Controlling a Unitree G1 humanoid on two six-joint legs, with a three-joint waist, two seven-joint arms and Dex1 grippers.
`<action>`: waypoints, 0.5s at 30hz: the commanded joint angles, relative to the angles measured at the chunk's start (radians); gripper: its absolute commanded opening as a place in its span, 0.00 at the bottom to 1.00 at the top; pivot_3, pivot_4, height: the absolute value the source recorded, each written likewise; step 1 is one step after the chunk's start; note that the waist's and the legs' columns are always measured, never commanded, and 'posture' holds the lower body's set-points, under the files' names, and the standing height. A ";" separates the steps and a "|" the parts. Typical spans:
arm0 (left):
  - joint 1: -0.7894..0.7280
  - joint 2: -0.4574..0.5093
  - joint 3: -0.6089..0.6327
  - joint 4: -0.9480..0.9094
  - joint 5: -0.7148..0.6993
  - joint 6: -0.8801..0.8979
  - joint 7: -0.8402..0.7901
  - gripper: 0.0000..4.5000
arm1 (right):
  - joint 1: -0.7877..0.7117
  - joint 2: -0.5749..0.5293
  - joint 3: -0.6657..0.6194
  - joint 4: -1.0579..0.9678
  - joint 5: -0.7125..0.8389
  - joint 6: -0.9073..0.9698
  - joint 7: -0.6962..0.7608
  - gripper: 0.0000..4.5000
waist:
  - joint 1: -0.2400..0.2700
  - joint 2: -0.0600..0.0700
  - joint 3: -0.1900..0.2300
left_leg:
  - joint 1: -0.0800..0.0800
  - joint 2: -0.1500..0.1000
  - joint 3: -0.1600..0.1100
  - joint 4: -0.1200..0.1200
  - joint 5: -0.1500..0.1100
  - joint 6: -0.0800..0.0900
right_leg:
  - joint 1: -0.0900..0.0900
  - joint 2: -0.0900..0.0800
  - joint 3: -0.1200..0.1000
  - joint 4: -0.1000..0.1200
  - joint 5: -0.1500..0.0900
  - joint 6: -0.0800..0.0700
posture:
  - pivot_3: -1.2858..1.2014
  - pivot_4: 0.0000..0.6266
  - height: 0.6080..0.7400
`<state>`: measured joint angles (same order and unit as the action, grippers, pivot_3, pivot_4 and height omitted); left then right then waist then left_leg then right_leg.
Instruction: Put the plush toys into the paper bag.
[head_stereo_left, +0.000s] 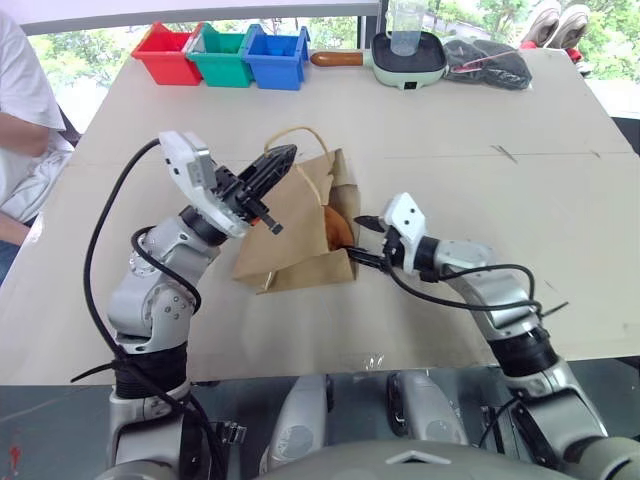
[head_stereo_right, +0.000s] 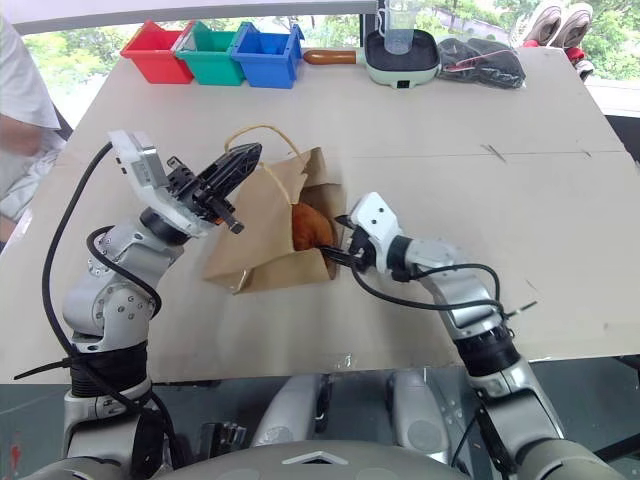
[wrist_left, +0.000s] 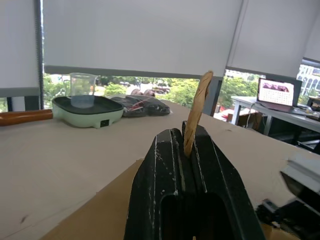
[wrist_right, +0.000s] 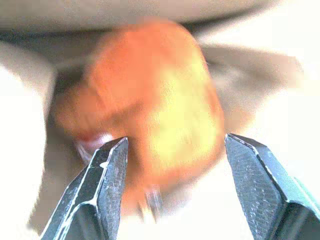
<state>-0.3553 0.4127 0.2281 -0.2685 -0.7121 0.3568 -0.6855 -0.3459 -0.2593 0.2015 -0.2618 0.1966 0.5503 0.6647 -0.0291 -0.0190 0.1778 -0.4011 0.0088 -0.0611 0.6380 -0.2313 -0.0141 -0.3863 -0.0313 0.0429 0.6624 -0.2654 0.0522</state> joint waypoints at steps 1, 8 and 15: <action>-0.045 -0.030 0.004 0.016 -0.020 -0.053 -0.022 0.00 | 0.031 -0.012 -0.109 -0.142 0.057 0.098 -0.073 0.64 | 0.000 0.000 0.000 | 0.000 0.000 0.000 0.000 0.000 0.000 | 0.000 0.000 0.000 0.000 0.000 0.000 | 0.52 0.24 1.00; -0.176 -0.139 -0.025 0.097 -0.028 -0.065 -0.007 0.00 | 0.136 -0.044 -0.365 -0.299 0.243 0.330 -0.153 0.64 | 0.011 -0.001 0.000 | -0.001 0.000 0.002 0.000 0.000 0.000 | 0.000 0.000 0.000 0.000 0.000 0.000 | 0.52 0.24 1.00; -0.104 0.008 0.095 -0.009 -0.170 0.052 -0.060 0.00 | 0.141 -0.033 -0.501 -0.310 0.516 0.594 -0.170 0.64 | -0.016 0.000 0.000 | 0.000 0.002 0.002 -0.001 0.000 0.000 | 0.000 0.003 0.001 0.000 0.000 0.000 | 0.52 0.24 1.00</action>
<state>-0.4959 0.3825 0.2611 -0.1988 -0.8193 0.3774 -0.7165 -0.1835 -0.2903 -0.2672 -0.5349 0.6231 1.0923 0.4896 -0.0455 -0.0192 0.1779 -0.4000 0.0109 -0.0591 0.6360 -0.2314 -0.0139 -0.3866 -0.0284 0.0456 0.6624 -0.2656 0.0519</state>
